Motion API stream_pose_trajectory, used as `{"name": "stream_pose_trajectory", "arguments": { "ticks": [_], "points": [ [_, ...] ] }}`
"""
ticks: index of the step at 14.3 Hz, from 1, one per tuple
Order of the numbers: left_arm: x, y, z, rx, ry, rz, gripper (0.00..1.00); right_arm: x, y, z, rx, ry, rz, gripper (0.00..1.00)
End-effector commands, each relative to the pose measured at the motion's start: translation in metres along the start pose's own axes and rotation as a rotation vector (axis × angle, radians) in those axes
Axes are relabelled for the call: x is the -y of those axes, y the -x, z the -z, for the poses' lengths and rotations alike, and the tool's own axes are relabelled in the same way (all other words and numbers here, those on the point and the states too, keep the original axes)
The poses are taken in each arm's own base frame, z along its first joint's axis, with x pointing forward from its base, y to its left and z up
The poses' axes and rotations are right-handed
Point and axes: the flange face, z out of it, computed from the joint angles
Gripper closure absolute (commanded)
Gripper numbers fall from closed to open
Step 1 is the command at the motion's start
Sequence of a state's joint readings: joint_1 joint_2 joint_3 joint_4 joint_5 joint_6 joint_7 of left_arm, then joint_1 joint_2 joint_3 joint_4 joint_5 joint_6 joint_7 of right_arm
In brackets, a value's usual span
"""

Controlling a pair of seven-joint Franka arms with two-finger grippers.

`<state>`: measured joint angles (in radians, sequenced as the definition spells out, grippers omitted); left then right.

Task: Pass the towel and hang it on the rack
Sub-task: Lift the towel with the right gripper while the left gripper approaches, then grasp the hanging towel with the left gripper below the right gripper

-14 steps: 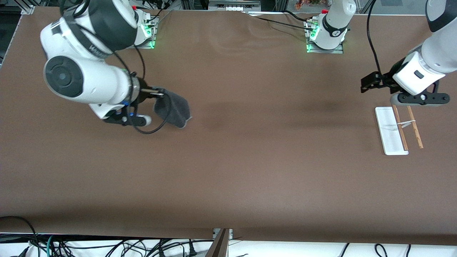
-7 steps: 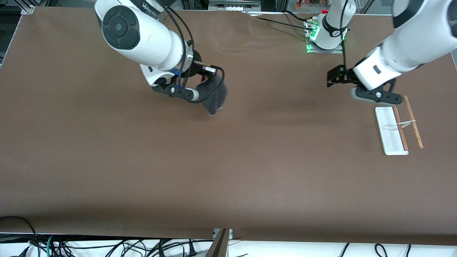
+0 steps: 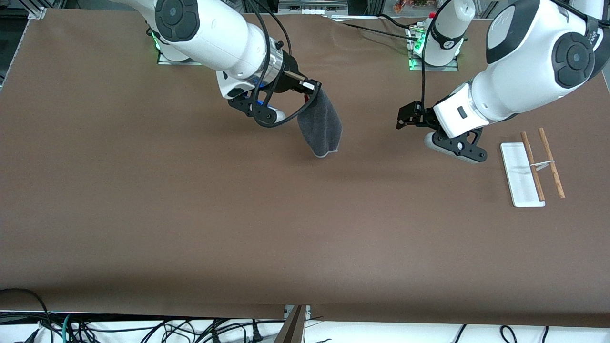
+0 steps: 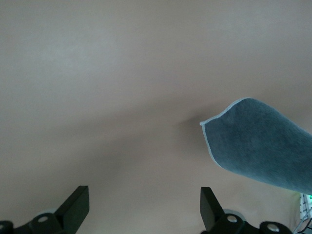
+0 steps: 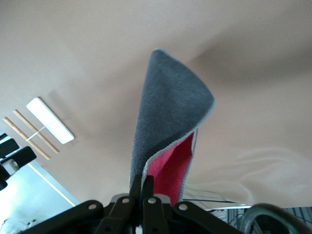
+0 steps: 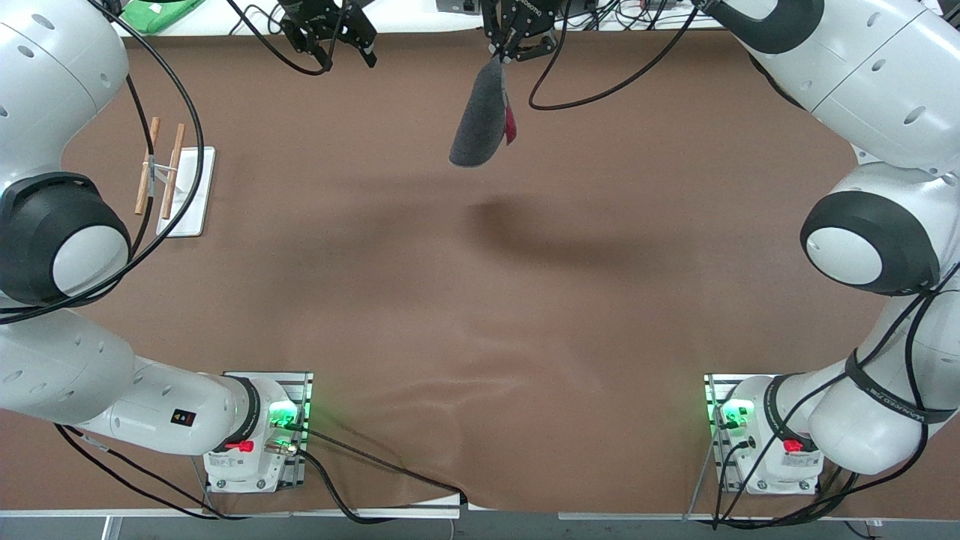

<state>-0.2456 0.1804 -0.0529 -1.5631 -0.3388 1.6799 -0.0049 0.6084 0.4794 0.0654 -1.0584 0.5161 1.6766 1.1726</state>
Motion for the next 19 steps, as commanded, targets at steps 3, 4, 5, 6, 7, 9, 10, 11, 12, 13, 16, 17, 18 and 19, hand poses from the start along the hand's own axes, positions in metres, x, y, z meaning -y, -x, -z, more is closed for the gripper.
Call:
{"name": "stream_pose_trajectory", "arguments": {
  "ticks": [3, 4, 5, 6, 7, 9, 10, 11, 12, 13, 16, 17, 18, 19],
  "points": [
    [-0.04, -0.01, -0.026, -0.009, 0.08, -0.222, 0.0, 0.012, 0.007, 0.007, 0.043, -0.078, -0.082, 1.0],
    [-0.044, -0.01, -0.027, -0.01, 0.084, -0.236, 0.0, 0.013, 0.008, 0.007, 0.041, -0.089, -0.09, 1.0],
    [-0.046, -0.011, -0.027, -0.02, 0.092, -0.298, 0.0, 0.015, 0.011, 0.006, 0.044, -0.099, -0.101, 1.0],
    [-0.047, -0.011, -0.028, -0.03, 0.095, -0.377, 0.0, 0.018, 0.013, 0.007, 0.043, -0.114, -0.1, 1.0],
    [-0.052, -0.009, -0.028, -0.029, 0.097, -0.43, 0.0, 0.018, 0.012, 0.008, 0.042, -0.121, -0.104, 1.0],
    [-0.057, -0.007, -0.036, -0.018, 0.102, -0.509, 0.0, 0.019, 0.011, 0.008, 0.05, -0.132, -0.108, 1.0],
    [-0.056, -0.009, -0.042, -0.014, 0.105, -0.569, 0.0, 0.02, 0.011, 0.01, 0.068, -0.146, -0.119, 1.0],
    [-0.053, -0.014, -0.052, -0.004, 0.111, -0.632, 0.0, 0.019, 0.009, 0.011, 0.077, -0.151, -0.135, 1.0],
    [-0.05, -0.017, -0.057, -0.007, 0.133, -0.696, 0.0, 0.019, 0.008, 0.015, 0.076, -0.16, -0.137, 1.0],
    [-0.045, -0.019, -0.06, -0.014, 0.162, -0.754, 0.0, 0.02, 0.009, 0.014, 0.078, -0.162, -0.137, 1.0],
    [-0.016, -0.025, -0.061, -0.045, 0.202, -0.872, 0.0, 0.019, 0.007, 0.015, 0.084, -0.166, -0.146, 1.0],
    [-0.012, -0.024, -0.064, -0.054, 0.224, -0.908, 0.0, 0.02, 0.007, 0.015, 0.084, -0.168, -0.146, 1.0],
    [-0.004, -0.025, -0.074, -0.048, 0.236, -0.96, 0.0, 0.019, 0.006, 0.015, 0.084, -0.167, -0.148, 1.0],
    [-0.003, -0.027, -0.08, -0.063, 0.26, -1.037, 0.0, 0.019, 0.004, 0.013, 0.084, -0.165, -0.15, 1.0]
  ]
}}
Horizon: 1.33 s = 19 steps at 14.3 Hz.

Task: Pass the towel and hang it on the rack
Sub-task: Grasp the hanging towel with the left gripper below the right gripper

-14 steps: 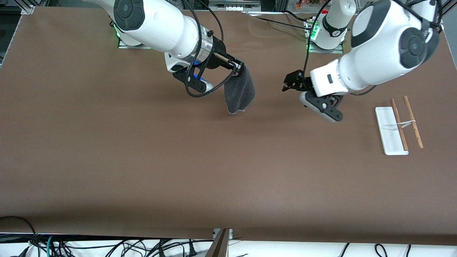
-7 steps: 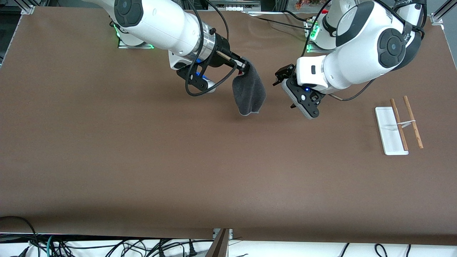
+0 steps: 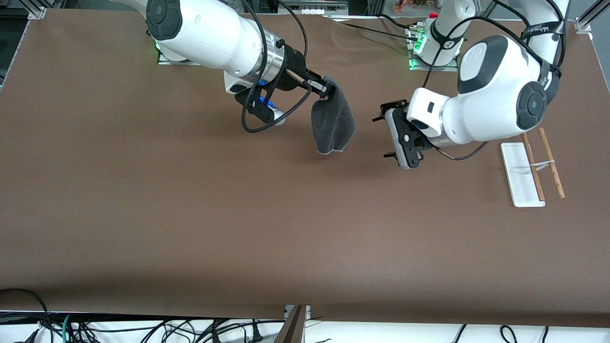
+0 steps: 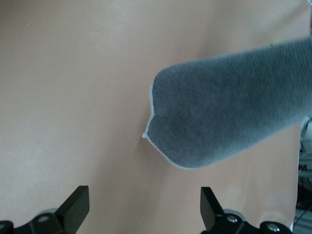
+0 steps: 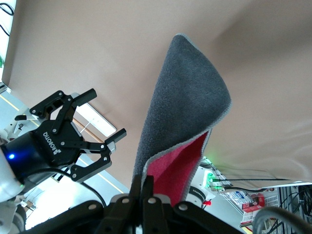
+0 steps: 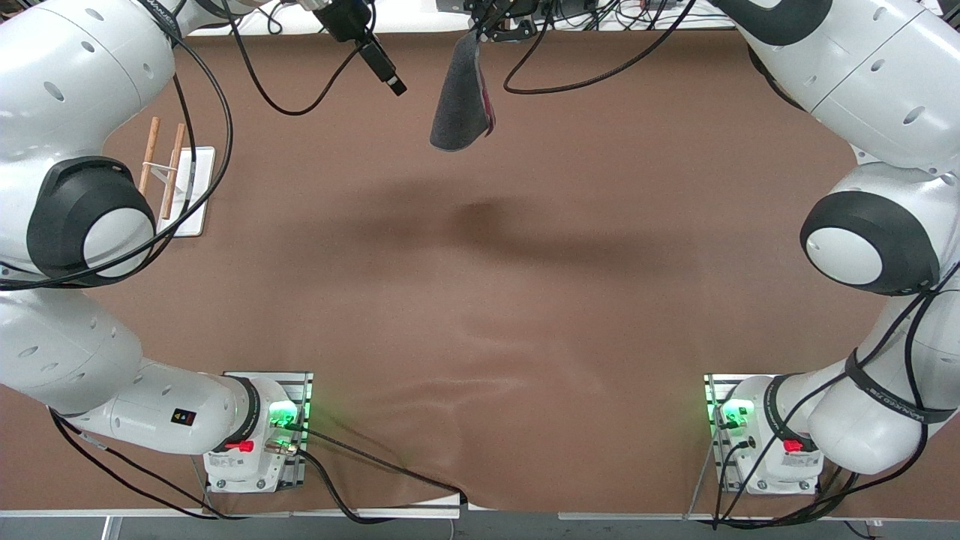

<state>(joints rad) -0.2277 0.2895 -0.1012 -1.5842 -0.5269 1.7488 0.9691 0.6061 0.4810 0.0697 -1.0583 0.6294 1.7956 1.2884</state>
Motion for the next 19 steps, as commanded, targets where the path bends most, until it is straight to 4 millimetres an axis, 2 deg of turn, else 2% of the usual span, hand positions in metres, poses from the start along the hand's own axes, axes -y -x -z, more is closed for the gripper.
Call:
{"name": "stream_pose_trajectory", "arguments": {
  "ticks": [1, 4, 8, 10, 12, 14, 15, 19],
  "points": [
    [0.007, 0.008, -0.018, -0.051, 0.061, -0.18, 0.0, 0.005, -0.001, 0.0, 0.016, -0.014, -0.021, 1.0],
    [0.028, 0.024, -0.033, -0.08, 0.056, -0.307, 0.0, 0.004, -0.004, -0.002, 0.015, -0.011, -0.027, 1.0],
    [0.042, 0.045, -0.077, -0.32, 0.026, -0.451, 0.0, 0.004, -0.008, -0.001, 0.009, -0.011, -0.032, 1.0],
    [0.036, 0.044, -0.09, -0.383, 0.037, -0.479, 0.0, 0.004, -0.008, 0.0, 0.013, -0.015, -0.038, 1.0],
    [0.038, 0.051, -0.104, -0.419, 0.02, -0.488, 0.0, 0.005, -0.01, 0.002, 0.026, -0.027, -0.063, 1.0],
    [0.03, 0.049, -0.139, -0.529, 0.025, -0.483, 0.0, 0.005, -0.008, -0.001, 0.024, -0.031, -0.072, 1.0],
    [0.026, 0.046, -0.148, -0.564, -0.015, -0.527, 0.0, 0.006, -0.005, -0.002, 0.029, -0.031, -0.073, 1.0],
    [0.024, 0.06, -0.17, -0.682, -0.066, -0.589, 0.0, 0.007, -0.002, -0.001, 0.03, -0.039, -0.085, 1.0]
  ]
}}
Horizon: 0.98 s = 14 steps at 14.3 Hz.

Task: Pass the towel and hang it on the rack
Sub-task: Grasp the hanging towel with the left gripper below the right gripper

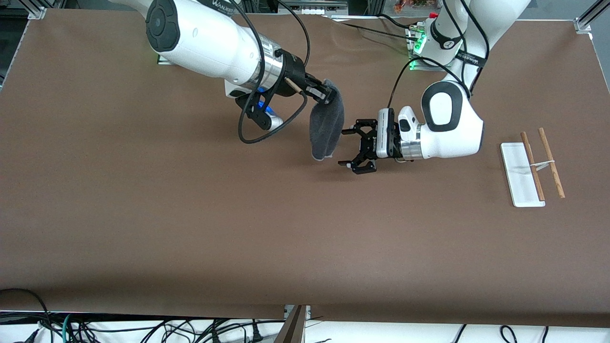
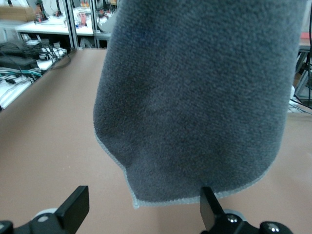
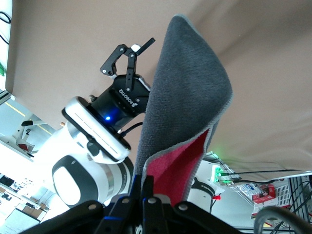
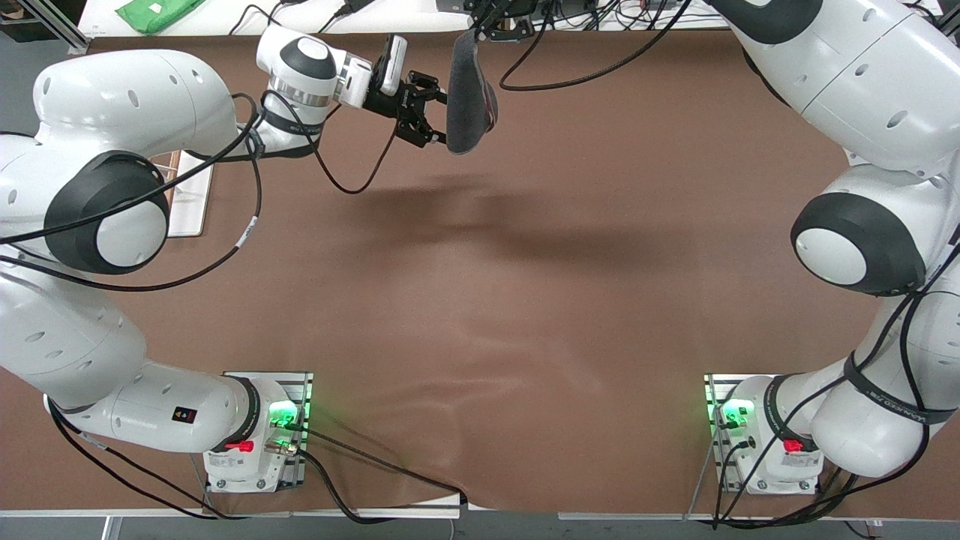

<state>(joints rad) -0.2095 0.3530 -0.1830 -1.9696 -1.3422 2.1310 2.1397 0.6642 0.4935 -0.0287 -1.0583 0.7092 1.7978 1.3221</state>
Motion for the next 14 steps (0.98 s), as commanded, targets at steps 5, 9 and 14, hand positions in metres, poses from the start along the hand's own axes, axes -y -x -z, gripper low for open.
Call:
{"name": "stream_pose_trajectory", "arguments": {
  "ticks": [5, 9, 14],
  "points": [
    [-0.01, 0.03, -0.01, -0.073, -0.058, -0.08, 0.01, 0.005, 0.005, 0.003, 0.007, -0.024, -0.017, 1.0],
    [-0.01, 0.047, -0.019, -0.118, -0.086, -0.129, 0.01, 0.005, 0.005, 0.003, 0.007, -0.024, -0.017, 1.0],
    [-0.008, 0.037, -0.011, -0.161, -0.079, -0.142, 0.09, 0.005, 0.004, 0.004, 0.007, -0.025, -0.016, 1.0]
  ]
}}
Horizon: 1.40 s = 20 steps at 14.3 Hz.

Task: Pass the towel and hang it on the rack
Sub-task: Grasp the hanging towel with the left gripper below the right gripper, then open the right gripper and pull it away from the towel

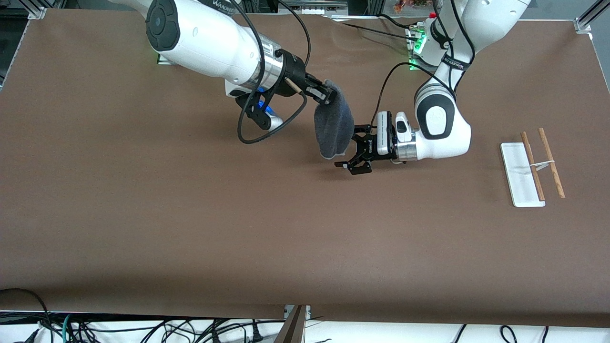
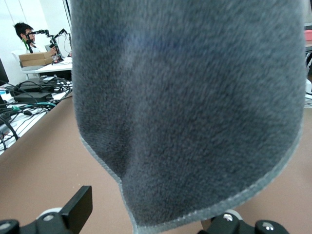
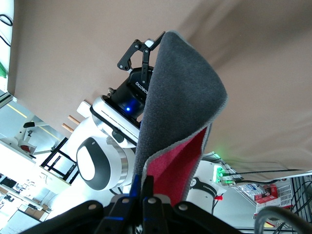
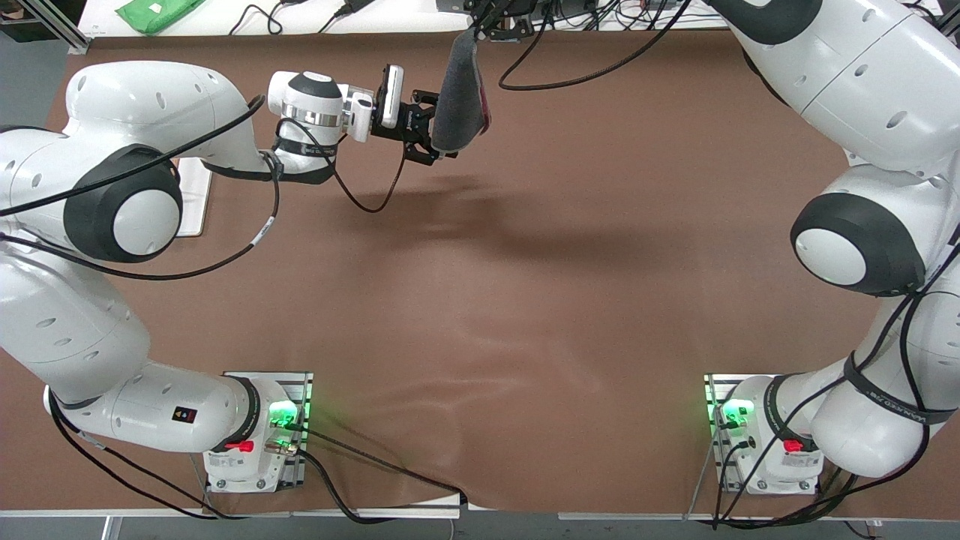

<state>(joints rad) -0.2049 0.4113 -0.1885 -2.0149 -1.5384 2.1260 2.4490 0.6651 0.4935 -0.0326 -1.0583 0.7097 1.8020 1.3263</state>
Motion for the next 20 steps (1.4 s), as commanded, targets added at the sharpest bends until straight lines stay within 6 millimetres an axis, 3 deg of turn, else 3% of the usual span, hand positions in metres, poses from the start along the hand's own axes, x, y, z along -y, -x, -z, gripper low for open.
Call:
{"name": "stream_pose_trajectory", "arguments": {
  "ticks": [1, 3, 4, 7, 9, 20],
  "points": [
    [0.004, -0.005, 0.016, -0.077, -0.015, -0.021, 0.09, 0.005, 0.005, 0.003, 0.01, -0.02, -0.011, 1.0],
    [0.003, -0.004, 0.021, -0.123, 0.005, -0.035, 0.09, 0.004, 0.006, 0.002, 0.011, -0.017, -0.009, 1.0],
    [-0.002, -0.002, 0.019, -0.124, 0.01, -0.048, 0.17, 0.004, 0.005, 0.003, 0.01, -0.018, -0.011, 1.0],
    [-0.003, -0.003, 0.011, -0.156, -0.02, -0.071, 0.86, 0.004, 0.005, 0.003, 0.009, -0.019, -0.01, 1.0],
    [-0.003, 0.002, 0.013, -0.156, -0.022, -0.057, 1.0, 0.004, 0.005, 0.003, 0.009, -0.019, -0.01, 1.0],
    [-0.001, 0.006, 0.014, -0.157, -0.026, -0.053, 1.0, 0.005, 0.004, 0.002, 0.01, -0.018, -0.01, 1.0]
  ]
}}
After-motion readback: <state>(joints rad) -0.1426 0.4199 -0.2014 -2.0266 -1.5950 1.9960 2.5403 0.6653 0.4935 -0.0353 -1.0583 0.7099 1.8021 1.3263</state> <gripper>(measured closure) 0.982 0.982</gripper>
